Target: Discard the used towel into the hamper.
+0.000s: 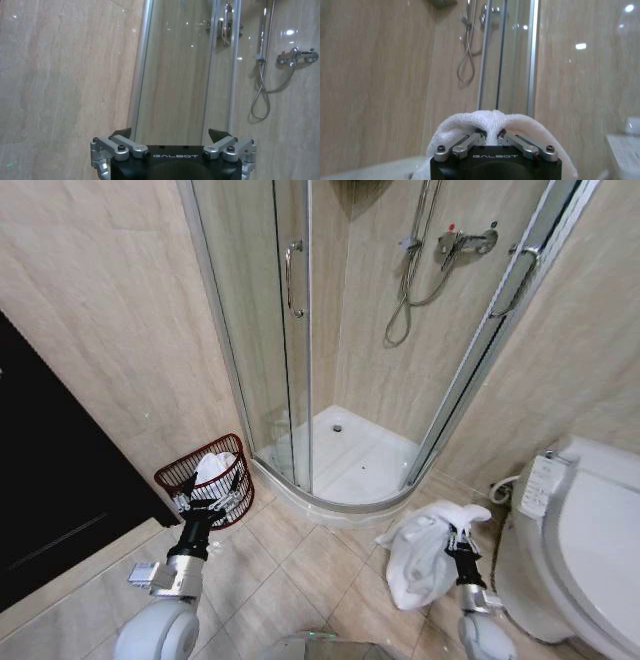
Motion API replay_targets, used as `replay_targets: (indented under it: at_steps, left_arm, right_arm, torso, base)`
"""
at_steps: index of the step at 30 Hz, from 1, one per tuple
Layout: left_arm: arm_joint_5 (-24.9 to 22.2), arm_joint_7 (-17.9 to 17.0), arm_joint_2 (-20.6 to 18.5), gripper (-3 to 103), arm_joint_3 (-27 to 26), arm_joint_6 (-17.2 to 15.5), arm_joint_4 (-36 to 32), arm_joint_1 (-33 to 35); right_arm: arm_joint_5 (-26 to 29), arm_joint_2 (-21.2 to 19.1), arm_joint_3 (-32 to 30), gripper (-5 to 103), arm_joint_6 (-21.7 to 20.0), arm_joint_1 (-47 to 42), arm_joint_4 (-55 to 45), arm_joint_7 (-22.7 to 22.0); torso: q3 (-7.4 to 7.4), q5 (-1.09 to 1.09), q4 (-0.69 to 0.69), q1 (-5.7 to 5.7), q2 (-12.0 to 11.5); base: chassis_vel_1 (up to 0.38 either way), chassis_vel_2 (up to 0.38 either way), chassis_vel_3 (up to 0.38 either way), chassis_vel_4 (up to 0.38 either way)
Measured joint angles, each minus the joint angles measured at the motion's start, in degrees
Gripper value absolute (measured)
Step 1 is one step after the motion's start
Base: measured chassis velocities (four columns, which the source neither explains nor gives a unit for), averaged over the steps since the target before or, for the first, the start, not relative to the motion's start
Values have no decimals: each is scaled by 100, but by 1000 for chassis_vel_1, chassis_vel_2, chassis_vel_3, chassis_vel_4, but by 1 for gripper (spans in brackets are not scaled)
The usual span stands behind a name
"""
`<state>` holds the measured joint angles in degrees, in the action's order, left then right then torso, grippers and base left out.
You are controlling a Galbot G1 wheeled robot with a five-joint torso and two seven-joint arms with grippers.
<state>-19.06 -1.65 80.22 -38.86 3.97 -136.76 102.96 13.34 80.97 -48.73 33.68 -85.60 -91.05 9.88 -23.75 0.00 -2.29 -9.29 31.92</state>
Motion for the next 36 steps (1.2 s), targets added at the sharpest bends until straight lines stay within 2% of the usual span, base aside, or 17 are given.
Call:
replay_targets:
  at_steps: [11, 18, 21, 24, 36]
  left_arm:
    - [0, 0, 0, 100, 0, 0, 0, 0]
    - [0, 0, 0, 100, 0, 0, 0, 0]
    - [0, 0, 0, 100, 0, 0, 0, 0]
    - [0, 0, 0, 100, 0, 0, 0, 0]
    - [0, 0, 0, 100, 0, 0, 0, 0]
  right_arm:
    - [223, 2, -130, 9, -328, -481, -1522, 42]
    - [297, 35, -181, 9, -307, -701, -2123, 141]
    - [313, 74, -211, 9, -236, -732, -2345, 105]
    - [263, 106, -292, 9, 75, -658, -2568, 80]
    - [287, 126, -429, 9, 308, -749, -3079, -17]
  torso:
    - [0, 1, 1, 0, 0]
    - [0, 0, 1, 0, 0]
    - [0, 0, 1, 0, 0]
    - [0, 1, 0, 0, 0]
    - [0, 1, 0, 0, 0]
  base:
    - [0, 0, 0, 0]
    - [0, 0, 0, 0]
    - [0, 0, 0, 0]
    - [0, 0, 0, 0]
    - [0, 0, 0, 0]
